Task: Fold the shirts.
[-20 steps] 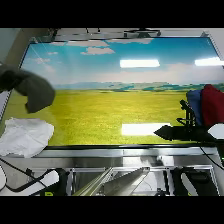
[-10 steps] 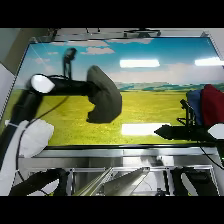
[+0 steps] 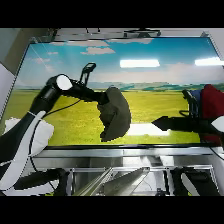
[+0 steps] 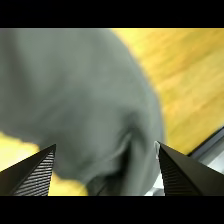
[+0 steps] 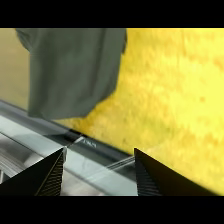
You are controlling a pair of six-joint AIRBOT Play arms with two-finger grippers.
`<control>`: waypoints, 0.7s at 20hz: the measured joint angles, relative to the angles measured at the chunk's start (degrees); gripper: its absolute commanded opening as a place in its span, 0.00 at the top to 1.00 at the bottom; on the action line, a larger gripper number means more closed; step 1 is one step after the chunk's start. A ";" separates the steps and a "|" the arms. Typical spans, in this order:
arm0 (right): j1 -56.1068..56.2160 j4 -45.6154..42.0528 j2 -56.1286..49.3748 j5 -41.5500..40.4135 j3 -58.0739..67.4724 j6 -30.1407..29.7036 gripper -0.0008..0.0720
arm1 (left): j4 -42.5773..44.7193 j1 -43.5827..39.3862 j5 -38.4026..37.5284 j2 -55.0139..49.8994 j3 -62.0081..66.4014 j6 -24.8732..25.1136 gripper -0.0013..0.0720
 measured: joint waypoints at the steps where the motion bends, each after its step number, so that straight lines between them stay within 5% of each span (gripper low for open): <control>1: 1.18 0.44 -3.02 -0.07 2.95 -2.43 0.18 | 0.22 2.19 -2.40 0.87 -0.68 -0.26 0.00; 5: 10.29 1.14 -18.93 -1.22 14.91 -10.56 0.18 | -1.14 7.28 -5.40 7.28 -12.50 0.31 0.02; 12: 27.63 -6.10 -49.16 -6.54 39.47 -17.38 0.20 | -6.36 4.94 8.11 20.00 -37.48 2.21 0.03; 13: 29.16 -8.33 -52.35 -6.88 42.56 -17.44 0.21 | -6.97 4.24 10.23 21.35 -39.78 2.38 0.03; 14: 30.29 -10.58 -54.73 -7.10 44.98 -17.44 0.35 | -7.52 3.65 11.85 22.53 -41.59 2.43 0.03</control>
